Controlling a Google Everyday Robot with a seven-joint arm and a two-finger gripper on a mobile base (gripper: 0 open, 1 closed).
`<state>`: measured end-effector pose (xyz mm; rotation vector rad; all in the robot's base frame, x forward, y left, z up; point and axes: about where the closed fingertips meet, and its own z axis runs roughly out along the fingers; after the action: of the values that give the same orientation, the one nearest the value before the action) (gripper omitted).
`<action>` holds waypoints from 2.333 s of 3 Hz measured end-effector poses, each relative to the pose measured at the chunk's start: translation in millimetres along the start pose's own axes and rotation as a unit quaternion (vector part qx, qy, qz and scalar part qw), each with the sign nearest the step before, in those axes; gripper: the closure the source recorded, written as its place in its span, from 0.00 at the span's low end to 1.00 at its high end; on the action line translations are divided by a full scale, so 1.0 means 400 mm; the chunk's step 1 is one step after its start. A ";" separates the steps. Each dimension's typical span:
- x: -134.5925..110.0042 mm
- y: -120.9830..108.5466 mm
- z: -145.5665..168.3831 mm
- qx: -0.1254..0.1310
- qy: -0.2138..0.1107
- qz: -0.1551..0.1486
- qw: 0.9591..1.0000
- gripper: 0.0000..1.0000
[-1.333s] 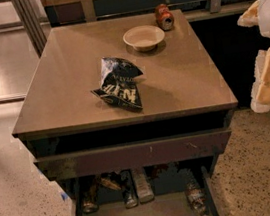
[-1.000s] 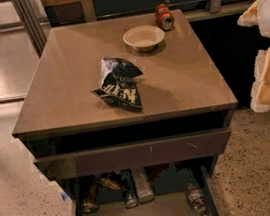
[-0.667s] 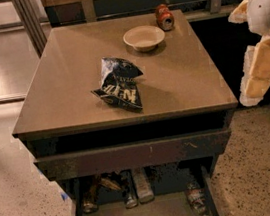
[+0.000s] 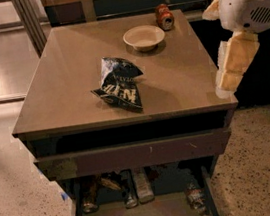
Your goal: Place blue chip bag into middle drawer
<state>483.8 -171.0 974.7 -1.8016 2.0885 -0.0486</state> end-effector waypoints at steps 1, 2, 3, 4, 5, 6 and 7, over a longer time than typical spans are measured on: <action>-0.052 -0.007 0.023 -0.009 -0.034 -0.038 0.999 0.00; -0.051 -0.009 0.025 -0.009 -0.040 -0.038 0.998 0.00; -0.048 -0.014 0.030 -0.008 -0.063 -0.040 0.997 0.00; -0.068 -0.056 0.064 -0.007 -0.124 -0.044 0.991 0.00; -0.134 -0.099 0.099 -0.019 -0.193 -0.062 0.979 0.00; -0.177 -0.115 0.111 -0.027 -0.231 -0.082 0.969 0.00; -0.177 -0.116 0.111 -0.027 -0.231 -0.082 0.969 0.00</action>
Offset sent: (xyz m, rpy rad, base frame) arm 0.0073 0.0169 -0.0020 0.0356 -0.0092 0.0673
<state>548.5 -101.6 964.7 -1.8008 1.6273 0.3548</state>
